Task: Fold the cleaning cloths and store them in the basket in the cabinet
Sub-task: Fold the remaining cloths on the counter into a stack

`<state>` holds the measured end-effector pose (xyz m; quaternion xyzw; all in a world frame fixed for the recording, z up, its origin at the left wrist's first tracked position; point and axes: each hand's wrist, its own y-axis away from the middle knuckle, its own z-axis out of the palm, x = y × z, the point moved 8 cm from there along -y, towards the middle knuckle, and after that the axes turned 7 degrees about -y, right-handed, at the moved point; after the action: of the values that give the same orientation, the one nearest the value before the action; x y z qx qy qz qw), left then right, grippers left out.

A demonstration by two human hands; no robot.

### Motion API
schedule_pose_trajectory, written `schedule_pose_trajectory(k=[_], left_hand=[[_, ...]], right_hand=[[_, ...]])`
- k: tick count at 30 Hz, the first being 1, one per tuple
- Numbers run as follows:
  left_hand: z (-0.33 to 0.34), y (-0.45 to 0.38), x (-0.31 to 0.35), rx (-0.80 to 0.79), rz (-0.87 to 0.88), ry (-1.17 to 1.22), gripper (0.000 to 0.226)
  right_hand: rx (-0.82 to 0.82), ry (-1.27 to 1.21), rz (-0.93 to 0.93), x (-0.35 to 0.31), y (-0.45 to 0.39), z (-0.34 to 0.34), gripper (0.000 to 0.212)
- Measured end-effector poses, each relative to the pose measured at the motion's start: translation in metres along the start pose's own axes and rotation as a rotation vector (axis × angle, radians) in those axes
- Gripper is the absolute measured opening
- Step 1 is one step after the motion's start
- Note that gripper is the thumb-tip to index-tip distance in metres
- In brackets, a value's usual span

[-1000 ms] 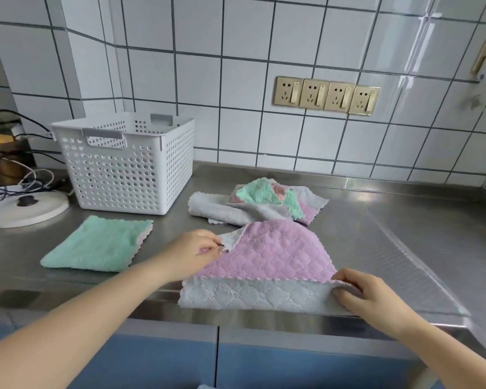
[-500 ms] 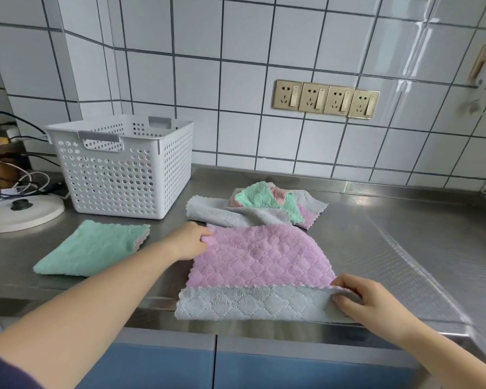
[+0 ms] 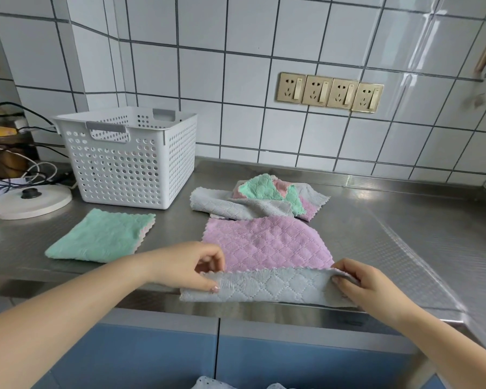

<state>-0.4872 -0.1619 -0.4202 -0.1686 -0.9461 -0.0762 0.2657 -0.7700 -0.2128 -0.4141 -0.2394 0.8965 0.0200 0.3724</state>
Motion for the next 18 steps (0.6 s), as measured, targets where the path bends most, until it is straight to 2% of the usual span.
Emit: schedule_pose_trajectory(k=[10,13,18], left_hand=[[0.0,0.007,0.0,-0.111,-0.01,0.201,0.021],[-0.015,-0.003,-0.008,0.018,-0.067,0.194,0.023],[-0.043,-0.032,-0.022,0.278,-0.14,0.102,0.035]], right_hand=[[-0.066,-0.044,0.038,0.0,0.007,0.0,0.014],[-0.052,-0.033,0.074,0.003,-0.007,-0.002,0.009],[0.097,0.066,0.122,0.008,-0.054,-0.013,0.015]])
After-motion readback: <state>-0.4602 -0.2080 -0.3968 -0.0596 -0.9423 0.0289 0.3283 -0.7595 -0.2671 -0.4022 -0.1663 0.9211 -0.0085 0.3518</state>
